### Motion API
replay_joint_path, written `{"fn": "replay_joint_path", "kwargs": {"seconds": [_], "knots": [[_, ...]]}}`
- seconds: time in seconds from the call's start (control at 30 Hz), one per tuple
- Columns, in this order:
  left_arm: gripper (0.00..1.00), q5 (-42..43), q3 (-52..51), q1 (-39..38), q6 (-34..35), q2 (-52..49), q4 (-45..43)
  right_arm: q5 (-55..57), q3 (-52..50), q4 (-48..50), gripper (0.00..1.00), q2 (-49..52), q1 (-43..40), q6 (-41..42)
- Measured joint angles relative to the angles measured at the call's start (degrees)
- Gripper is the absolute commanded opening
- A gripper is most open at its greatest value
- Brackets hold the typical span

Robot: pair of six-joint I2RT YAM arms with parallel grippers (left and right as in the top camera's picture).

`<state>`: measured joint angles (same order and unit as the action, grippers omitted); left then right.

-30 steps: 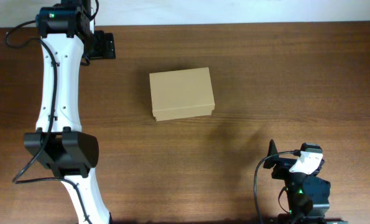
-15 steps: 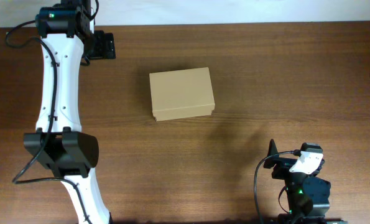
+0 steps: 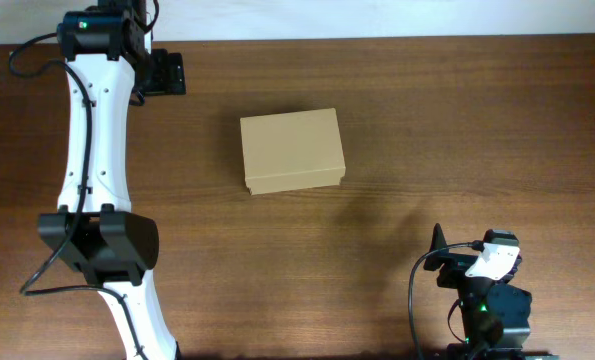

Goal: Pack container

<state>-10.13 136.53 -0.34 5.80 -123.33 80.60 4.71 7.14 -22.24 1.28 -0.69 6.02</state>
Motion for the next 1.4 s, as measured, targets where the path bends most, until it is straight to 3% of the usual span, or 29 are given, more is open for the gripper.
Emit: {"fn": "replay_joint_path", "kwargs": {"seconds": [0.2, 0.33, 0.57, 0.77, 0.87, 1.2, 1.4], "knots": [[1.00, -0.02, -1.31, -0.61, 0.00, 2.03, -0.09, 0.00, 0.00, 0.00, 0.99, 0.00, 0.00, 0.00], [1.00, -0.02, -7.34, -2.67, 0.00, 10.36, -0.35, 0.00, 0.00, -0.02, 0.99, 0.00, 0.00, 0.04], [1.00, -0.46, -31.52, -6.12, 0.00, 37.62, -0.90, 0.02, 0.00, -0.04, 0.99, -0.13, -0.04, 0.02], [1.00, -6.95, -53.75, -5.97, 0.00, 57.57, -8.28, 0.00, 0.00, -0.02, 0.99, -0.11, -0.04, 0.02], [1.00, -8.46, -63.21, -5.97, 0.02, 66.31, -16.04, 0.04, -0.02, 0.02, 0.99, -0.11, -0.04, 0.00], [1.00, -8.76, -90.66, -5.73, 0.00, 92.98, -58.64, 0.00, -0.09, 0.00, 0.99, -0.11, -0.04, 0.04], [1.00, -8.79, -102.64, -3.23, 0.00, 103.03, -73.57, 0.00, -0.09, -0.02, 0.99, -0.11, -0.04, 0.02]]}}
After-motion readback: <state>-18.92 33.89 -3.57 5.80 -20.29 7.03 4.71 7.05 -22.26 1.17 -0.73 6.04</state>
